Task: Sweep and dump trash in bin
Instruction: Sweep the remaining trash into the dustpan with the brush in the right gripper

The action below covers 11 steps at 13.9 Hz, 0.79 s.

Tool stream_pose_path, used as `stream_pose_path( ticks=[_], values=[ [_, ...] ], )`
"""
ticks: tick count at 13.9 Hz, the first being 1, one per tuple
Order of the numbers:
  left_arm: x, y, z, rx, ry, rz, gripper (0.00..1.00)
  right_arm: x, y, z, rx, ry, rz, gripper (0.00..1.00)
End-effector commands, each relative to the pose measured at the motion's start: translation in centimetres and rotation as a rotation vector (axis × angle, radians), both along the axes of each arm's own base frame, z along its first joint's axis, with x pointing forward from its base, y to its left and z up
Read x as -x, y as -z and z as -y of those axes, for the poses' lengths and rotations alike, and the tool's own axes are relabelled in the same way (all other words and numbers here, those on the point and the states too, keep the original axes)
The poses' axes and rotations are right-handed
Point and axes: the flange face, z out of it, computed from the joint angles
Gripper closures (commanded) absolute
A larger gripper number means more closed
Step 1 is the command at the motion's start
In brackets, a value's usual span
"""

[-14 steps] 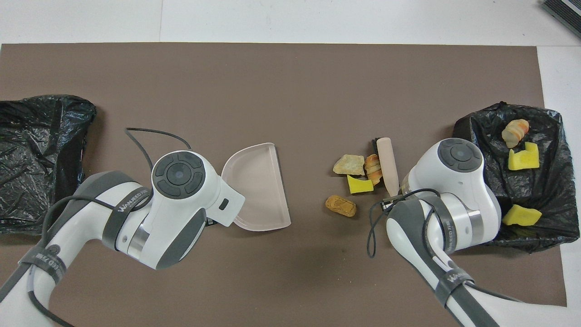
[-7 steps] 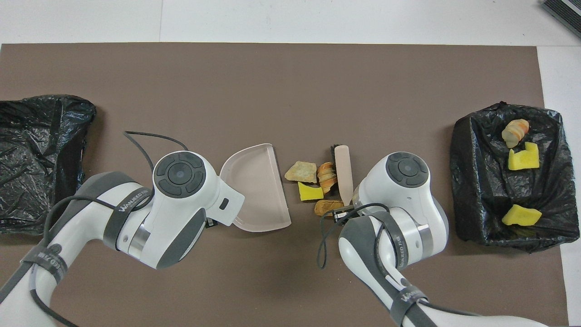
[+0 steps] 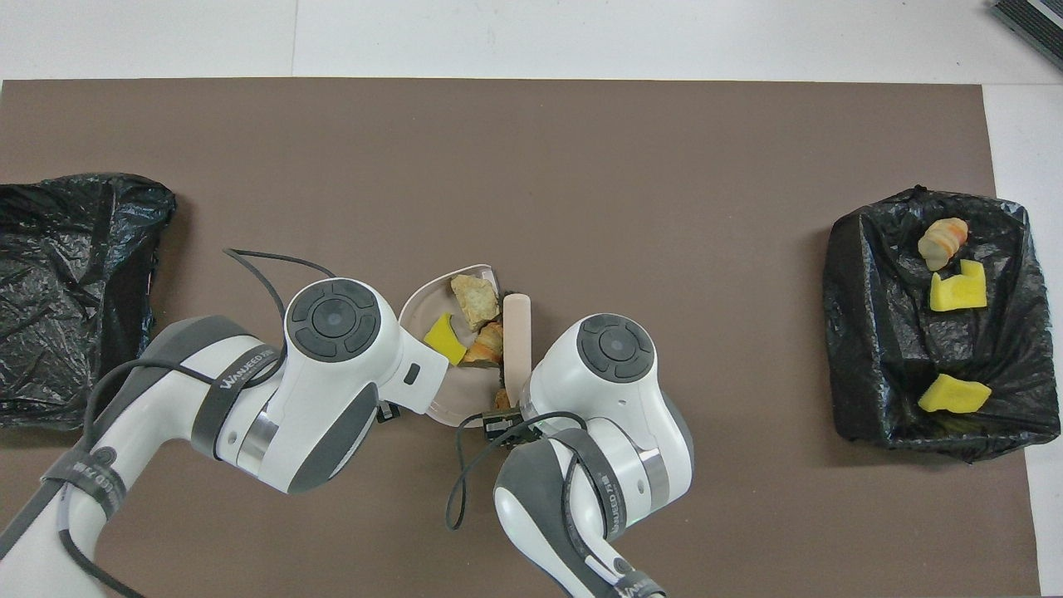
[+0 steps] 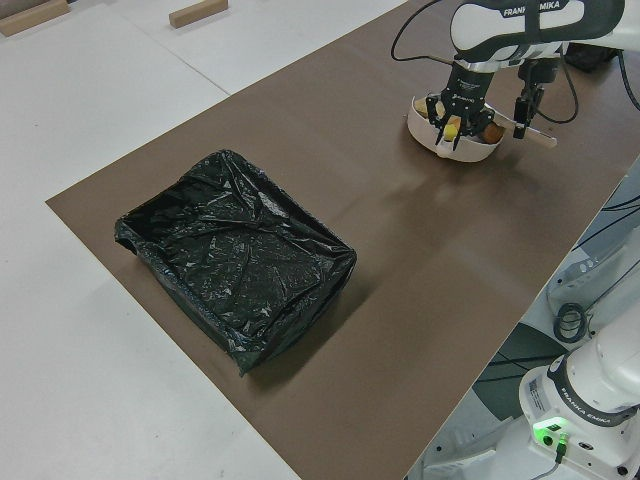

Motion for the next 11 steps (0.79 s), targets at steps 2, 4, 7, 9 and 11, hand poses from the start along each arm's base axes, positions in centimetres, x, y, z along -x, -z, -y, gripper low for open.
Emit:
stream_pose_path(
  ticks=[2,4,7,9,11],
  values=[
    [0.5,0.0,0.1,0.009,-0.024,0.019,1.00,0.5,-1.6,-1.7,-0.005,0.035,-0.051,1.00],
    [0.6,0.2,0.0,0.010,-0.022,0.020,1.00,0.2,-3.8,-0.2,0.002,0.028,-0.073,1.00],
    [0.7,0.4,-0.2,0.012,-0.021,0.022,1.00,-0.5,-7.7,3.6,0.032,0.022,-0.138,1.00],
    [0.7,0.4,-0.2,0.014,-0.014,0.023,1.00,0.2,-7.6,5.7,0.134,-0.030,-0.125,1.00],
    [0.7,0.4,-0.2,0.016,-0.012,0.025,1.00,1.4,-5.4,8.3,0.206,-0.051,-0.140,1.00]
  ],
)
